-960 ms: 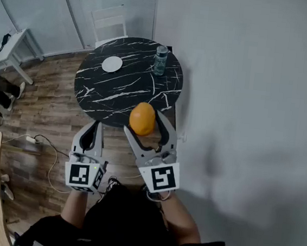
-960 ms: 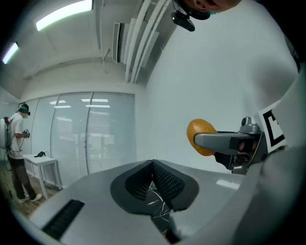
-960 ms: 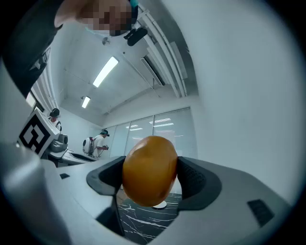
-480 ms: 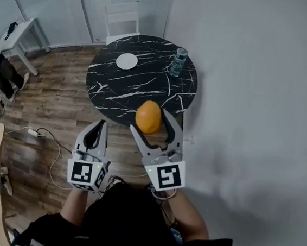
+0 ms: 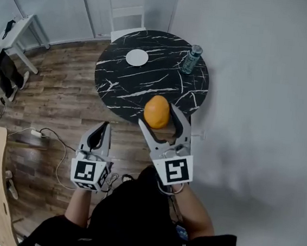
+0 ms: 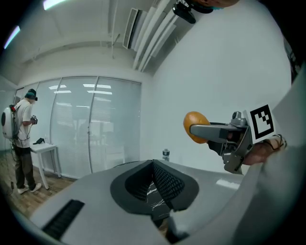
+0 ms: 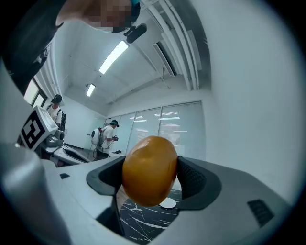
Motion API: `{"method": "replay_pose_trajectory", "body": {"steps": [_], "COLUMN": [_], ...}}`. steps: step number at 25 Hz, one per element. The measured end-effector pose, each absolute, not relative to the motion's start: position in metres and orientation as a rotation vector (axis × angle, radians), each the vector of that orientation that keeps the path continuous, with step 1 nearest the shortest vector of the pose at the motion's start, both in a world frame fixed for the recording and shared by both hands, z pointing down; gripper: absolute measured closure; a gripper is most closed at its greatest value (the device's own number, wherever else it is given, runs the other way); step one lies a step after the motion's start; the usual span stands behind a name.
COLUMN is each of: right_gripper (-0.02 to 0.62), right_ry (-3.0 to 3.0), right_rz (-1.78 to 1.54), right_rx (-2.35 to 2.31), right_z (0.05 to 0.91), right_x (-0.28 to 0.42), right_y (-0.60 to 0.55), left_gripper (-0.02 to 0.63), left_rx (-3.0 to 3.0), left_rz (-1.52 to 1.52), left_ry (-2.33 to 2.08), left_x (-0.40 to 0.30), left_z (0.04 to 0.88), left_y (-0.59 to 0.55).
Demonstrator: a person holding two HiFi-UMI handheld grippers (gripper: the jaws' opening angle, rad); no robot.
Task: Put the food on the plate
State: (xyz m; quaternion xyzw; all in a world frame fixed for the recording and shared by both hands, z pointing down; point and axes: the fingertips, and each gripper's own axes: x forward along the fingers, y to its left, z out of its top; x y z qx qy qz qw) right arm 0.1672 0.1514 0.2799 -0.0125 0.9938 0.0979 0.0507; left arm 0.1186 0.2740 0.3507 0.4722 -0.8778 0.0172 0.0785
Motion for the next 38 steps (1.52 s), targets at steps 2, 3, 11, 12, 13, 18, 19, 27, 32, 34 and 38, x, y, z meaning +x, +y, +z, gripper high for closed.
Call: {"method": "replay_pose_trajectory", "body": {"steps": [2, 3, 11, 12, 13, 18, 19, 27, 32, 34, 38], "right_gripper": [0.267, 0.267, 0.267, 0.267, 0.268, 0.267, 0.267, 0.267, 0.267, 0.267, 0.268], "right_ry": [3.052, 3.06, 3.067, 3.065, 3.068, 3.105, 3.112, 3.174, 3.216, 3.224, 3.247], "right_rz": [0.312, 0.315, 0.286, 0.285, 0.284, 0.28, 0.274, 0.216, 0.265, 0.263, 0.293], "right_rx": [-0.043, -0.051, -0.08, -0.074, -0.069, -0.047, -0.042, 0.067, 0.094, 0.119, 0.178], "right_z": [0.286, 0.288, 0.298, 0.3, 0.303, 0.324, 0.327, 0.359, 0.387, 0.394, 0.412], "right_x": [0.162, 0.16, 0.115, 0.107, 0.098, 0.06, 0.053, 0.007, -0.011, -0.019, -0.033], "right_y": [0.149, 0.146, 0.109, 0.103, 0.097, 0.06, 0.053, 0.003, -0.026, -0.031, -0.037], "left_gripper": [0.606, 0.606, 0.606, 0.606, 0.606, 0.606, 0.606, 0.606, 0.606, 0.606, 0.606], "left_rx": [1.423, 1.429, 1.473, 1.478, 1.486, 1.522, 1.526, 1.614, 1.643, 1.653, 1.692], "left_rz": [0.048, 0.046, 0.007, 0.024, 0.036, 0.043, 0.057, 0.126, 0.202, 0.202, 0.18], "left_ry": [-2.6, -2.59, -2.501, -2.498, -2.491, -2.418, -2.413, -2.271, -2.195, -2.163, -2.126], "left_x": [0.113, 0.11, 0.064, 0.057, 0.049, 0.007, -0.001, -0.043, -0.061, -0.066, -0.077], "left_z": [0.359, 0.362, 0.374, 0.374, 0.374, 0.379, 0.38, 0.392, 0.41, 0.414, 0.414], "left_y": [0.272, 0.27, 0.235, 0.229, 0.222, 0.178, 0.168, 0.089, 0.053, 0.043, 0.025]}}
